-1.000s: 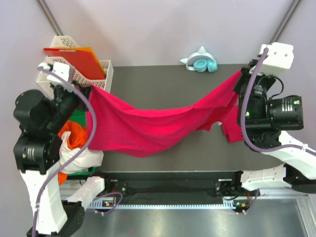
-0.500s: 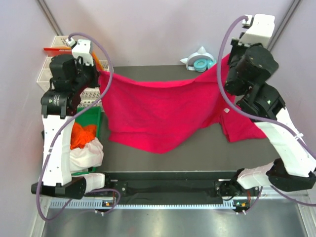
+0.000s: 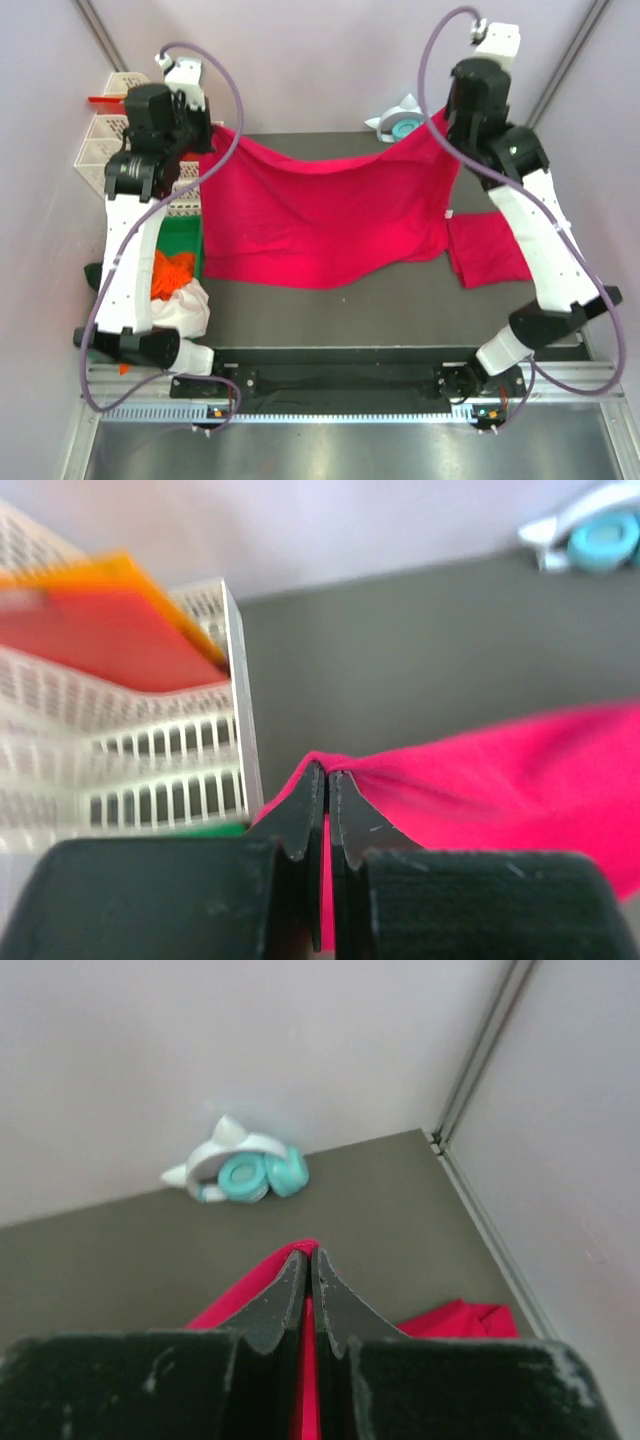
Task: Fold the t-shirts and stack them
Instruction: Flatten out the tshirt
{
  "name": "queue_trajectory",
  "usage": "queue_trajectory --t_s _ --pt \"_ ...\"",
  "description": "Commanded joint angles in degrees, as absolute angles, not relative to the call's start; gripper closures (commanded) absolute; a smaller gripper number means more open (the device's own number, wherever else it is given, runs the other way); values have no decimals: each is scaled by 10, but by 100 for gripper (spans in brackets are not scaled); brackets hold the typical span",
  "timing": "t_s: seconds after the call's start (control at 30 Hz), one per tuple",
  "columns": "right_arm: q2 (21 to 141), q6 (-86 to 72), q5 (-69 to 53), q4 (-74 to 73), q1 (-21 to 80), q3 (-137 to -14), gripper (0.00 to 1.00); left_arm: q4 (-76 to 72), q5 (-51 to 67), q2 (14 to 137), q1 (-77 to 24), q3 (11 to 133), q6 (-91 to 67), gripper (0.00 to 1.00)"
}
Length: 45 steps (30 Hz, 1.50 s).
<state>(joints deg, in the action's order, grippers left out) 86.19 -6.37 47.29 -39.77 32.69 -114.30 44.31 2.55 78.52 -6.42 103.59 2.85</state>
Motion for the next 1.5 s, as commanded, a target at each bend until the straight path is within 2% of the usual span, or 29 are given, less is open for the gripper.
queue_trajectory --t_s 0.0,0.07,0.1,0.13,0.2,0.3,0.47,0.57,0.73,0.87,0.93,0.97,1.03,1.07,1.1,1.2,1.47 --pt "977 -127 402 -409 212 -1291 100 374 11 903 -67 1180 52 100" --pt "1063 -111 408 -421 205 -1442 100 396 5 1009 -71 1348 52 100" --pt "1068 -105 408 -405 206 -1466 100 416 -15 1046 -76 1420 54 100" --pt "1068 -86 419 -353 209 -1476 100 420 -42 1112 -83 1550 61 100" --pt "1063 -8 448 -296 240 -1481 100 357 -69 1126 -119 1585 104 100" --pt "1035 34 475 -238 263 -1453 100 255 -88 1042 -150 1390 124 100" --pt "971 31 506 -244 275 -1361 100 298 -95 1028 -150 1386 89 100" --pt "918 16 521 -249 296 -1282 100 285 -74 969 -151 1306 69 100" --pt "799 16 600 -214 387 -1082 100 318 -34 822 -169 1160 35 100" --pt "679 45 710 -162 512 -953 100 351 -6 700 -176 1056 21 100" --pt "633 98 796 -101 568 -899 100 366 -3 631 -175 1011 22 100" --pt "620 138 828 -53 631 -877 100 371 14 608 -175 999 29 100" --pt "598 365 906 225 695 -799 100 388 40 549 -175 974 38 100" --pt "599 541 919 339 741 -778 100 399 49 534 -175 971 43 100" --pt "606 601 928 491 758 -767 100 419 53 512 -175 977 46 100" --pt "635 700 941 587 803 -790 100 457 62 491 -175 1012 50 100" --pt "712 750 906 604 827 -899 100 526 91 477 -164 1074 15 100"
